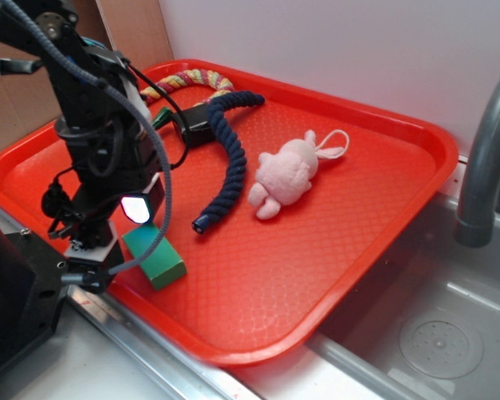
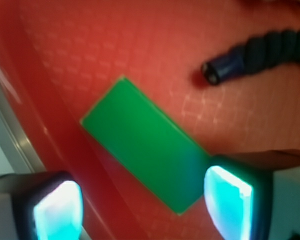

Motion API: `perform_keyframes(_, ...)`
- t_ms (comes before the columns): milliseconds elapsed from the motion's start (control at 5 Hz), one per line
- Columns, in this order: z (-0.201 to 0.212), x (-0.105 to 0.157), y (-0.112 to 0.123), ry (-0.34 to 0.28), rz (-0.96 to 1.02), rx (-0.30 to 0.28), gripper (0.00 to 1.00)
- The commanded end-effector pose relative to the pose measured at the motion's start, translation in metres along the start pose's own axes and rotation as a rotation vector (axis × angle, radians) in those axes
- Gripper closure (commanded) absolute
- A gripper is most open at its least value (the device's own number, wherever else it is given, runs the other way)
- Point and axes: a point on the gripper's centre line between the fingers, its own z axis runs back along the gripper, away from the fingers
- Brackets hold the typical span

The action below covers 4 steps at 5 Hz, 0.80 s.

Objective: Grab the green block.

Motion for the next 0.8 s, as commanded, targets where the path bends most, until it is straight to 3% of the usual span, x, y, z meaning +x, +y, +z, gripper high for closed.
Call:
perform_keyframes(0,-0.011,0.009,0.015,0.038,-0.025,-0.003,0.0)
perform_keyframes(400,-0.017,0.036,0.027,0.033,-0.071,0.008,0.0)
perform_keyframes(600,-0.017,0.037,0.026,0.03,-0.08,-0.003,0.0)
